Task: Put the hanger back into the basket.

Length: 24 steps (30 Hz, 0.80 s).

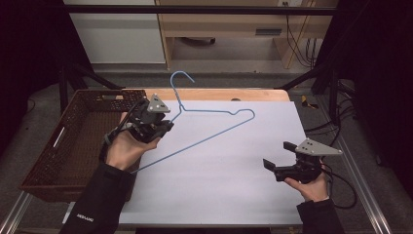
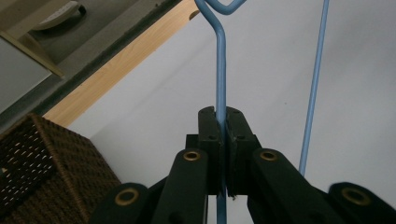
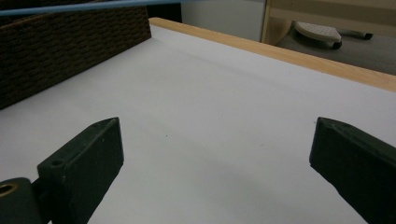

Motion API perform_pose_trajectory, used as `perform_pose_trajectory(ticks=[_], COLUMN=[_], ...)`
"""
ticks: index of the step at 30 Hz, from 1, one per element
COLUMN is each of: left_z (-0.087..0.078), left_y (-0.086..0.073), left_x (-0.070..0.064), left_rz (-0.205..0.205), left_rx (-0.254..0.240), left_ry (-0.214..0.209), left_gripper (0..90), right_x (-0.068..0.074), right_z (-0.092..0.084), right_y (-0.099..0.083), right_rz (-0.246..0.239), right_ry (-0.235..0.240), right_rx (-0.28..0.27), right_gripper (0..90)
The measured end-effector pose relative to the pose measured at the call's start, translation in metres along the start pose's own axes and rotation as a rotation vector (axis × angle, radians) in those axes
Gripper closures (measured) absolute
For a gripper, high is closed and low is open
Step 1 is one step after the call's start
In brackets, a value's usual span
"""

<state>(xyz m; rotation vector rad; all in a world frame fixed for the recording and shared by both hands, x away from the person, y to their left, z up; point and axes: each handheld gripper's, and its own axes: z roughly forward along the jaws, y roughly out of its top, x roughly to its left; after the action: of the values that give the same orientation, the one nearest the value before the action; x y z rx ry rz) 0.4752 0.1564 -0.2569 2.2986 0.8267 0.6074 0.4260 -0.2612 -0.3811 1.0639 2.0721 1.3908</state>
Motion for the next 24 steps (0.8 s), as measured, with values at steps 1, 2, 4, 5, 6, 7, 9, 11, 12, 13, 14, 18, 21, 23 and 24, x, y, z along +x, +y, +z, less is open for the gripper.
perform_pose_trajectory(ticks=[1,2,4,5,6,7,9,11,12,13,14,18,21,23,24], left_z=[-0.002,-0.003,-0.006,-0.008,-0.009,-0.01,-0.012,-0.013,-0.014,-0.015,-0.016,-0.025,-0.033,-0.036,-0.037], left_y=[0.0,0.0,-0.001,-0.001,-0.002,-0.003,-0.005,-0.007,-0.008,-0.009,-0.01,-0.016,-0.021,-0.024,-0.026], left_x=[0.003,0.005,0.011,0.014,0.017,0.02,0.025,0.031,0.033,0.037,0.039,0.051,0.058,0.064,0.066], left_rz=[-0.006,-0.016,-0.025,-0.033,-0.037,-0.043,-0.052,-0.061,-0.066,-0.068,-0.072,-0.094,-0.105,-0.109,-0.113], left_rx=[-0.001,-0.008,-0.008,-0.008,-0.006,-0.01,-0.007,-0.005,-0.005,-0.005,-0.004,-0.015,-0.012,-0.009,-0.008], left_ry=[0.005,0.01,0.023,0.031,0.037,0.045,0.052,0.061,0.068,0.075,0.079,0.098,0.111,0.122,0.126], left_gripper=[87.1,87.0,87.1,87.1,87.1,87.1,87.1,87.1,87.1,87.1,87.1,87.1,87.0,87.1,87.1], right_x=[0.0,0.0,0.0,0.0,0.0,0.0,0.0,-0.001,-0.001,-0.001,-0.001,-0.001,-0.001,-0.001,-0.001], right_z=[0.0,0.0,0.001,0.001,0.001,0.001,0.001,0.001,0.001,0.001,0.002,0.002,0.002,0.002,0.002], right_y=[0.0,0.0,0.0,0.0,0.0,0.0,-0.001,-0.001,-0.001,-0.001,-0.001,-0.002,-0.002,-0.002,-0.002], right_rz=[0.0,0.002,0.001,-0.002,-0.002,-0.002,-0.006,-0.004,-0.005,-0.006,-0.008,-0.003,-0.003,-0.003,-0.003], right_ry=[0.0,0.001,0.0,0.0,0.0,0.001,-0.001,-0.002,-0.001,-0.001,-0.003,-0.003,-0.002,-0.002,-0.002], right_rx=[0.0,0.003,0.004,0.003,0.003,0.003,0.005,0.004,0.006,0.007,0.007,0.012,0.011,0.011,0.011], right_gripper=[3.4,3.4,3.4,3.4,3.5,3.5,3.4,3.4,3.3,3.3,3.3,3.3,3.4,3.4,3.3])
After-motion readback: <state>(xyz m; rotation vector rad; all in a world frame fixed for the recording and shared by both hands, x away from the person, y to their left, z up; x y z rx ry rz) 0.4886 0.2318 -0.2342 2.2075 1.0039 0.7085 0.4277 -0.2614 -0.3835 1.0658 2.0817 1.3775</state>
